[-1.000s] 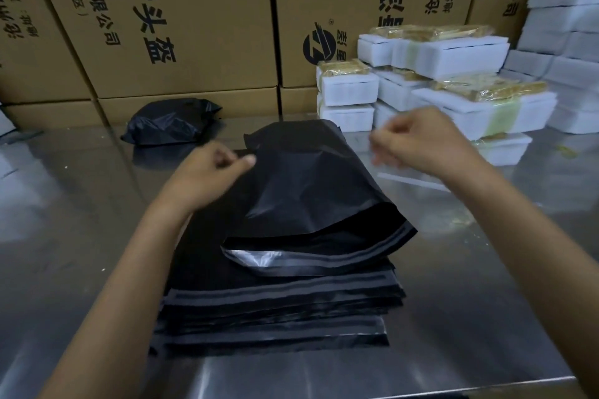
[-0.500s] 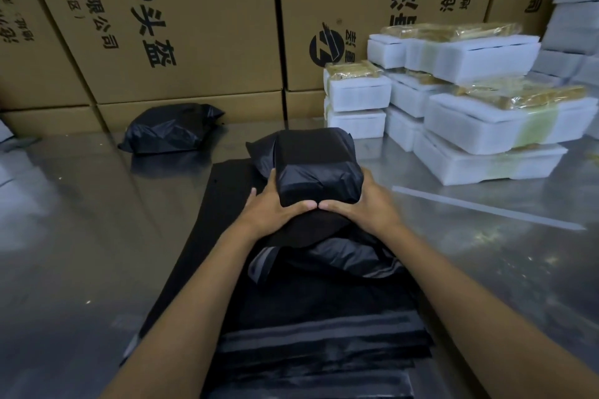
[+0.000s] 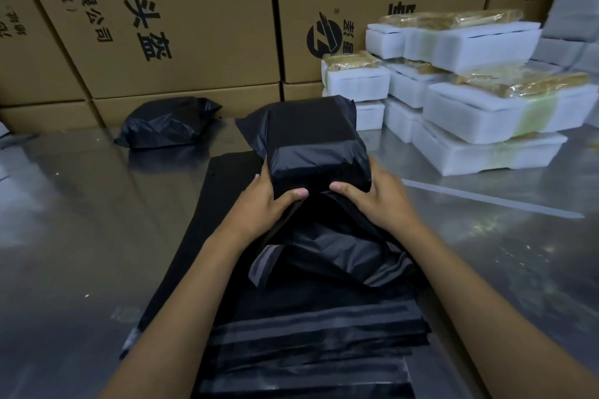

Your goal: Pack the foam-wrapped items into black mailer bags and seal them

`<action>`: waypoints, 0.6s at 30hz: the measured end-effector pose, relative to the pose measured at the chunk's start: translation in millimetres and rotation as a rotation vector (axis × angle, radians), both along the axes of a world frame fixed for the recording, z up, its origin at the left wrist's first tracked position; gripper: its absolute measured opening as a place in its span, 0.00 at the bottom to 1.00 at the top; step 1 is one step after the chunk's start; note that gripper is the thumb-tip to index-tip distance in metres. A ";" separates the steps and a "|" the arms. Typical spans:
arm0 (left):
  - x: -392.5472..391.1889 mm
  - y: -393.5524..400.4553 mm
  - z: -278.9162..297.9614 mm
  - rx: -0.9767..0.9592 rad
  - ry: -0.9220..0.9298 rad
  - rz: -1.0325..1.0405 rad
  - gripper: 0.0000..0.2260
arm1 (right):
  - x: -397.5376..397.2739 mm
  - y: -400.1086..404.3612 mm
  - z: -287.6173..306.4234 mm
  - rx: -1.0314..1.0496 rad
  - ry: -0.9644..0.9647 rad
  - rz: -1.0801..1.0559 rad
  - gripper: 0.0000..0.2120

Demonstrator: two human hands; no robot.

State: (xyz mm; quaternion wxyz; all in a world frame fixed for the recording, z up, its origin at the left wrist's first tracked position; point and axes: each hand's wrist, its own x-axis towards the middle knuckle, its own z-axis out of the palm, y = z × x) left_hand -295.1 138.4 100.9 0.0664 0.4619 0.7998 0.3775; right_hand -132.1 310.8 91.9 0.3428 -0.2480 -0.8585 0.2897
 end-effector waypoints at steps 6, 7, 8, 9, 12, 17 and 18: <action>7.3 -19.9 -14.9 -0.177 0.070 -0.032 0.49 | 19.3 -8.8 -6.7 -0.043 -0.253 0.080 0.32; 8.2 -22.4 -17.5 -0.225 0.061 -0.033 0.50 | 21.5 -9.2 -8.0 -0.077 -0.281 0.097 0.32; 7.7 -24.4 -18.6 -0.250 0.055 -0.029 0.50 | 23.9 -9.7 -6.9 -0.093 -0.287 0.111 0.33; 7.2 -27.1 -17.2 -0.262 0.043 -0.030 0.49 | 26.6 -9.5 -5.6 -0.098 -0.288 0.129 0.33; 5.9 -44.5 -8.4 -0.281 -0.026 -0.068 0.45 | 44.3 -9.6 -0.6 -0.266 -0.184 0.231 0.36; 6.2 -101.5 11.8 -0.074 -0.365 -0.109 0.30 | 110.3 3.5 6.0 -0.146 -0.146 0.302 0.29; 3.9 -117.0 17.0 -0.070 -0.418 -0.177 0.27 | 123.7 5.7 7.6 -0.132 -0.203 0.358 0.32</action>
